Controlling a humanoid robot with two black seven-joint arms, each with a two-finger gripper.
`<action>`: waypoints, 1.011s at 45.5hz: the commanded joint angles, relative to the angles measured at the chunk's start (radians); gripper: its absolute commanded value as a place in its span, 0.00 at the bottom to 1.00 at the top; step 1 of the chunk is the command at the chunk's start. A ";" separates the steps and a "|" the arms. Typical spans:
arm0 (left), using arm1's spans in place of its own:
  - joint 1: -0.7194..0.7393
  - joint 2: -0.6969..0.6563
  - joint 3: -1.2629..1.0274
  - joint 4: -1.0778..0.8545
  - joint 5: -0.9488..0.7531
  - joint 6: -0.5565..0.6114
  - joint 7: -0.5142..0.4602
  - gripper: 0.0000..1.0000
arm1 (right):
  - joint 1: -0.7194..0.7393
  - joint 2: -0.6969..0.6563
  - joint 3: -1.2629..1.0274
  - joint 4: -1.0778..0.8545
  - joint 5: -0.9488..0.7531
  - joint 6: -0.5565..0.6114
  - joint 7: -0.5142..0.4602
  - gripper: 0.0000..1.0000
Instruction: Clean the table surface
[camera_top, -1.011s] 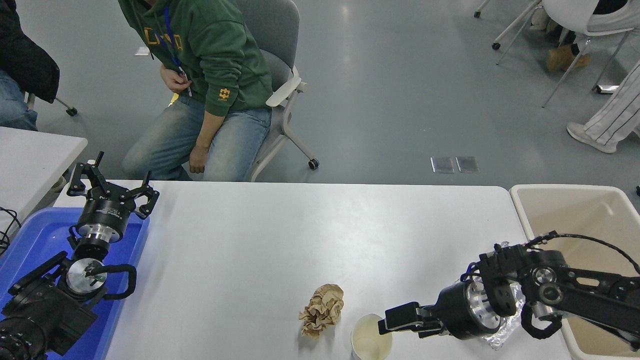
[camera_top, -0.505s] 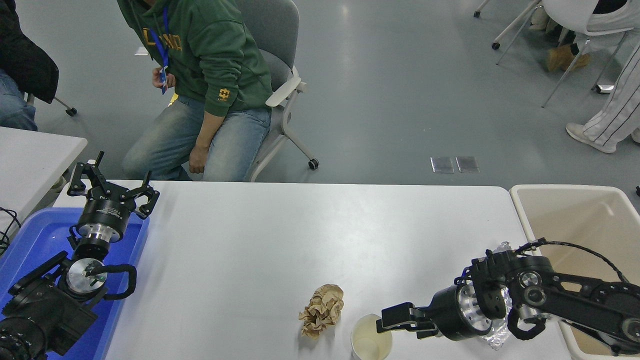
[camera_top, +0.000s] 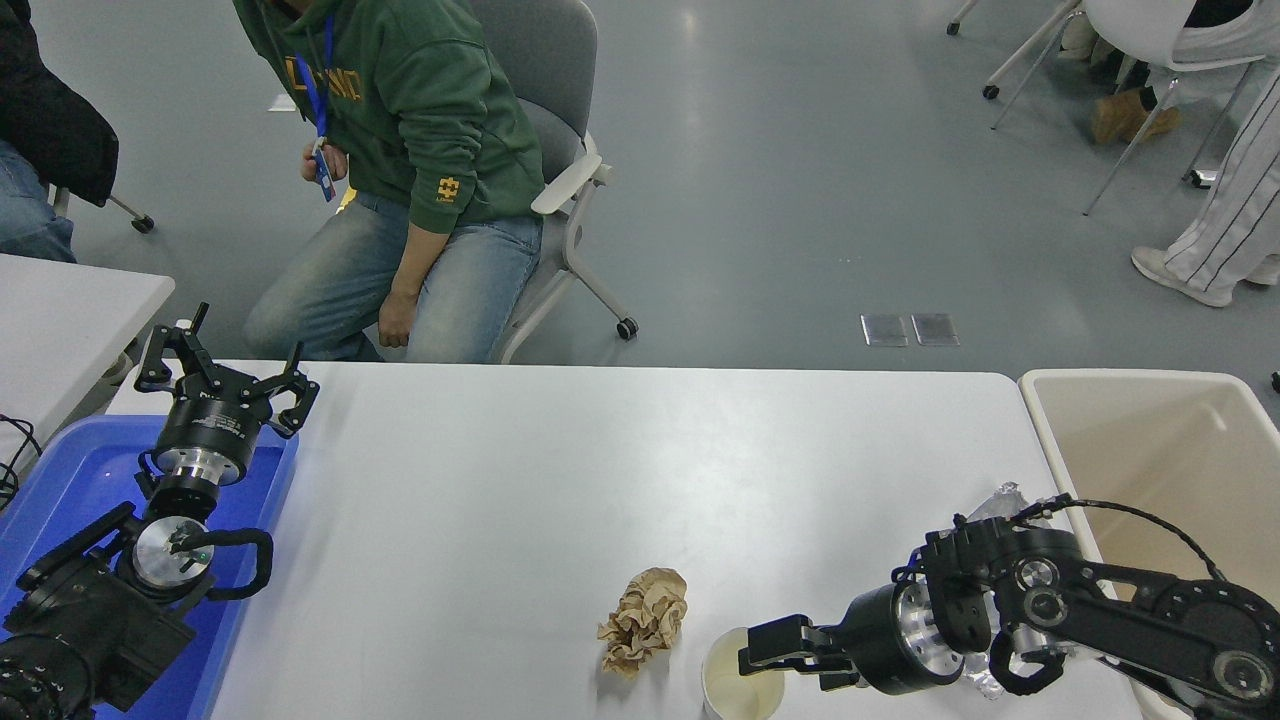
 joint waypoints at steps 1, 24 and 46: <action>0.000 0.000 0.000 0.000 0.000 0.000 0.000 1.00 | -0.005 0.015 -0.004 -0.002 0.003 -0.007 -0.031 0.98; 0.000 0.000 0.000 0.000 0.000 0.000 0.000 1.00 | -0.002 0.031 -0.019 -0.006 -0.009 0.000 -0.022 0.52; 0.000 0.000 0.000 0.000 0.000 0.000 0.000 1.00 | 0.039 -0.003 0.002 0.002 -0.006 0.029 0.024 0.00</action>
